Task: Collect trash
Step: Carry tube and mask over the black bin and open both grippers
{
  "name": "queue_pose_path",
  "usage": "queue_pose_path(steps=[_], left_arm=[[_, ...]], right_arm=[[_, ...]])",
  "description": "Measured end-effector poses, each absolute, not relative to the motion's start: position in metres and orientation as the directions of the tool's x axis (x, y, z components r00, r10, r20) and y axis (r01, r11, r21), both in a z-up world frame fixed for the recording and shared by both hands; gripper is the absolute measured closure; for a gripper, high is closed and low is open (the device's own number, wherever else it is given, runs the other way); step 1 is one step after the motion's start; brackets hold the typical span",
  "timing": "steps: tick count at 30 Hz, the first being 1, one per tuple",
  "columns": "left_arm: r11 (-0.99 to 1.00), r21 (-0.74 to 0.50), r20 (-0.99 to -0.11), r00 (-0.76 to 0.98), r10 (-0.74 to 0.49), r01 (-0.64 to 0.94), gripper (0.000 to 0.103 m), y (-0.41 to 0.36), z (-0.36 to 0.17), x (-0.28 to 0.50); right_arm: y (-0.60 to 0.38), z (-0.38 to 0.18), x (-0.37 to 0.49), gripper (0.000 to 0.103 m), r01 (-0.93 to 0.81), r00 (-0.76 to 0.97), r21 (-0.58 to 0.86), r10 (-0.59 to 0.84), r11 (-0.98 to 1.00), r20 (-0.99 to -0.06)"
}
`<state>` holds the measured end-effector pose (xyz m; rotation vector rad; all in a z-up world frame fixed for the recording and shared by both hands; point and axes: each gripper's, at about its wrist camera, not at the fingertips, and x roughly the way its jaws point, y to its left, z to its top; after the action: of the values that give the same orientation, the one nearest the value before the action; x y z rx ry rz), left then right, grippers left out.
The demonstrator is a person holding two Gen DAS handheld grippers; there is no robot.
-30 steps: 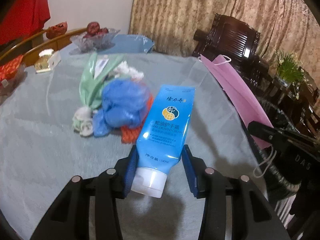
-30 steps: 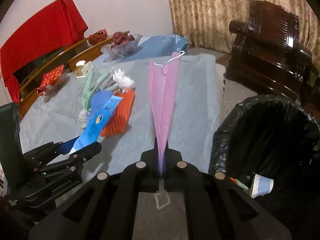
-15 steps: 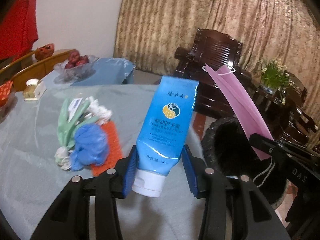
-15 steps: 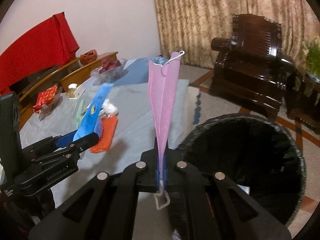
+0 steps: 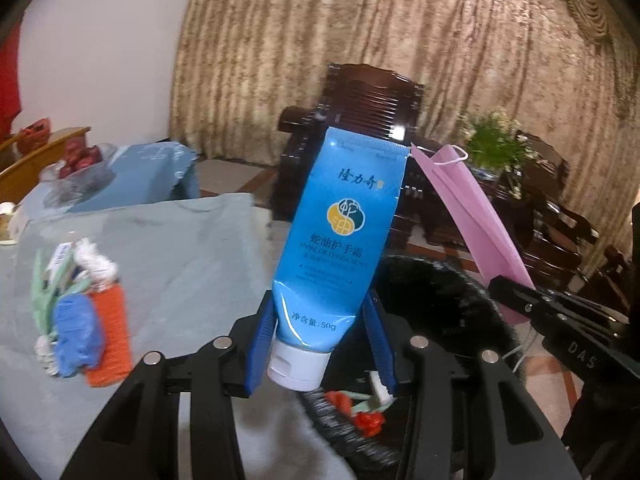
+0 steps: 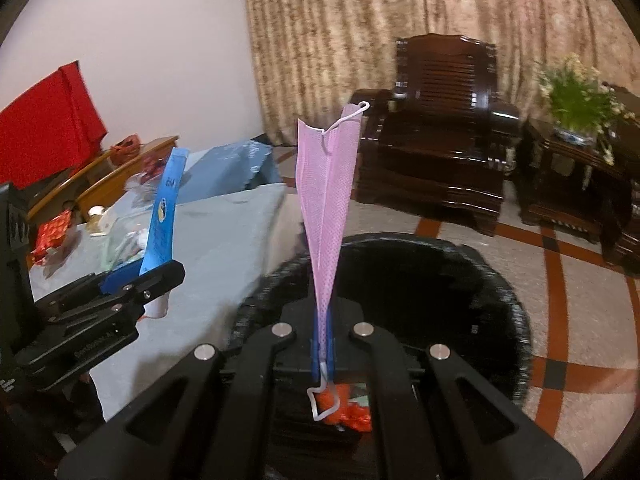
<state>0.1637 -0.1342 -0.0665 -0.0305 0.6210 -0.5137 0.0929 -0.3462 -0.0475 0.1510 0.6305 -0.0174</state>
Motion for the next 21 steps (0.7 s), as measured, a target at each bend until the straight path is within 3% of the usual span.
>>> queue_pose_path(steps=[12,15,17,19,21], left_arm=[[0.825,-0.182,-0.585,0.616,-0.528,0.534,0.059,-0.202,-0.088,0.175],[0.814,-0.196,-0.611,0.581,-0.538,0.547,0.058,-0.214,-0.097,0.182],[0.813,-0.202,-0.628,0.565,-0.535,0.546,0.056,-0.219,-0.101,0.185],[0.808,-0.215,-0.631,0.554,-0.543,0.548,0.045,-0.221,-0.103,0.187],[0.808,-0.208,-0.625,0.560,-0.544,0.552,0.035,-0.220,-0.101,0.185]], right_arm=[[-0.400,-0.094,0.088,0.101,0.187,0.752,0.147,-0.045,0.971,-0.658],[-0.407,-0.105,0.091,0.096,0.204,0.735,0.152,-0.049,0.967,-0.676],[-0.409,-0.115,0.094,0.079,0.220,0.711,0.149,-0.054,0.964,-0.701],[-0.412,-0.119,0.094,0.053,0.238,0.704,0.136,-0.074,0.962,-0.707],[-0.413,-0.123,0.091,0.046,0.245,0.699,0.125,-0.085,0.961,-0.710]])
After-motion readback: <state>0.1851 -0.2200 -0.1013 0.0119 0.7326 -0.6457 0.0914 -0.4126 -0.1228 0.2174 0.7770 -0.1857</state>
